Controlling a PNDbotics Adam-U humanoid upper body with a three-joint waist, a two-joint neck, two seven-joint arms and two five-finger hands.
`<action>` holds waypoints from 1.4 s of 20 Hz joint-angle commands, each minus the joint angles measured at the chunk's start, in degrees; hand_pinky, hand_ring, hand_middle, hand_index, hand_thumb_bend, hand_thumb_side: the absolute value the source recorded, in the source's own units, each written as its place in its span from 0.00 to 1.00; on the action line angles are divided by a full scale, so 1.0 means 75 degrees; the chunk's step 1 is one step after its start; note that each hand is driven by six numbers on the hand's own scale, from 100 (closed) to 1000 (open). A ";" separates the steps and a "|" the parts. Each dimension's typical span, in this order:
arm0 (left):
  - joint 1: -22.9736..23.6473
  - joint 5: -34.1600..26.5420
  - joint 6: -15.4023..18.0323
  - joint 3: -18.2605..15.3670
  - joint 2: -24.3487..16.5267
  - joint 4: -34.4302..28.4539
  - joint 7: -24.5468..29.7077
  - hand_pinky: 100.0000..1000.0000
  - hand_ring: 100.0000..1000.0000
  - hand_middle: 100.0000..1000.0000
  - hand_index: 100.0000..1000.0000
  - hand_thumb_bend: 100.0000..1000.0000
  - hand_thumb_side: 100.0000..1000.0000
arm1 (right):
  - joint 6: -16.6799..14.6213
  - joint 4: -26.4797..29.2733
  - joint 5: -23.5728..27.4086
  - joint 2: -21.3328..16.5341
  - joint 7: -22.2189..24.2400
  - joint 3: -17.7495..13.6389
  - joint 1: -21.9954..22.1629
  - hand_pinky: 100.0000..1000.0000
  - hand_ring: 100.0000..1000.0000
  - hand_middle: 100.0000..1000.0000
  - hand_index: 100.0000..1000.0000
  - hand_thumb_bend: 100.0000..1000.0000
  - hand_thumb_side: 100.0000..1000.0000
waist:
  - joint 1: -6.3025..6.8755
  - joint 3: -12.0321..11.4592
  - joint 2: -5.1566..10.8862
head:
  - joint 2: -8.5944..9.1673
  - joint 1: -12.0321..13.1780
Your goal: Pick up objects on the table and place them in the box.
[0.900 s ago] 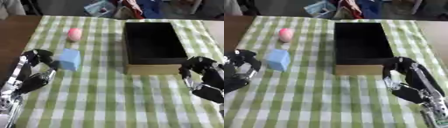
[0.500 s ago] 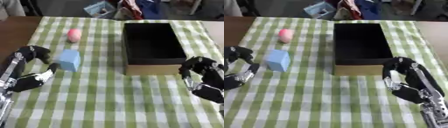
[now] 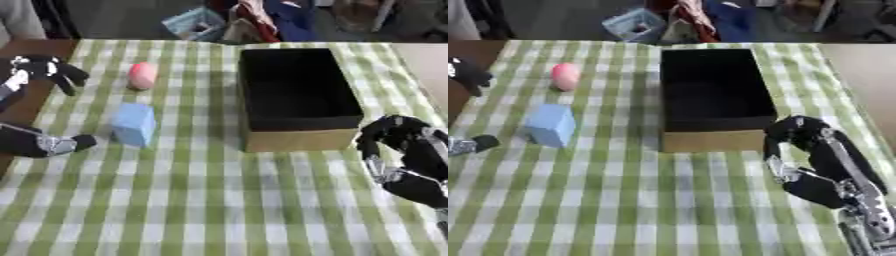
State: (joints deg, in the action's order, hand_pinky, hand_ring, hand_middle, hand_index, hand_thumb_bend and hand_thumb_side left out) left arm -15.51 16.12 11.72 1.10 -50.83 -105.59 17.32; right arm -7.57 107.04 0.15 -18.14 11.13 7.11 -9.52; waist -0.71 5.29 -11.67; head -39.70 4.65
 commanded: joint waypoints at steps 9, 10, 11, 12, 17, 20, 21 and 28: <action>-0.1959 0.0591 0.0830 0.0980 -0.0801 0.1993 0.1506 0.71 0.58 0.61 0.78 0.70 0.19 | -0.0021 0.0097 0.0007 -0.0235 0.0089 0.0048 -0.0015 0.63 0.48 0.47 0.60 0.00 0.00 | 0.0115 0.0138 0.0229 | 0.0021 0.0019; -0.2135 0.0646 0.0885 0.1055 -0.0725 0.2198 0.1602 0.71 0.58 0.61 0.78 0.70 0.20 | -0.0020 0.0094 0.0008 -0.0239 0.0093 0.0052 -0.0010 0.63 0.48 0.47 0.60 0.00 0.00 | 0.0117 0.0145 0.0239 | 0.0017 0.0012; -0.2315 0.0722 0.0941 0.1140 -0.0637 0.2407 0.1712 0.70 0.59 0.61 0.78 0.70 0.20 | -0.0021 0.0092 0.0010 -0.0241 0.0099 0.0059 -0.0008 0.63 0.48 0.47 0.60 0.00 0.00 | 0.0118 0.0155 0.0250 | 0.0011 0.0010; -0.2505 0.0825 0.0998 0.1226 -0.0532 0.2627 0.1828 0.70 0.59 0.61 0.78 0.70 0.20 | -0.0022 0.0091 0.0013 -0.0242 0.0105 0.0065 -0.0007 0.63 0.48 0.47 0.60 0.00 0.00 | 0.0120 0.0163 0.0261 | 0.0002 0.0014; -0.3300 0.1354 0.1267 0.1512 0.0095 0.3613 0.2276 0.70 0.59 0.61 0.79 0.73 0.25 | -0.0022 0.0085 0.0023 -0.0241 0.0126 0.0084 -0.0005 0.63 0.48 0.47 0.60 0.00 0.00 | 0.0121 0.0206 0.0298 | -0.0017 0.0032; -0.3563 0.1600 0.1326 0.1569 0.0431 0.3995 0.2302 0.70 0.59 0.61 0.79 0.73 0.26 | -0.0020 0.0080 0.0025 -0.0235 0.0124 0.0084 0.0000 0.63 0.48 0.47 0.60 0.00 0.00 | 0.0119 0.0216 0.0304 | -0.0020 0.0049; -0.3625 0.1685 0.1334 0.1589 0.0532 0.4098 0.2280 0.70 0.59 0.61 0.79 0.74 0.26 | -0.0020 0.0080 0.0026 -0.0234 0.0125 0.0086 -0.0001 0.63 0.48 0.47 0.60 0.00 0.00 | 0.0120 0.0216 0.0304 | -0.0021 0.0055; -0.3867 0.2225 0.1465 0.1708 0.0988 0.4633 0.2217 0.70 0.58 0.60 0.79 0.75 0.27 | -0.0019 0.0078 0.0029 -0.0218 0.0128 0.0088 -0.0001 0.63 0.48 0.47 0.60 0.00 0.00 | 0.0124 0.0249 0.0282 | -0.0016 0.0100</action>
State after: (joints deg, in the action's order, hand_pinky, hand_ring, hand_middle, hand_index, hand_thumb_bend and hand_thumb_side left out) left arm -43.23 32.11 22.38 13.99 -42.65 -70.96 33.99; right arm -7.62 107.00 0.15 -18.53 11.99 7.83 -9.06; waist 0.15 7.08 -10.41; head -39.73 5.19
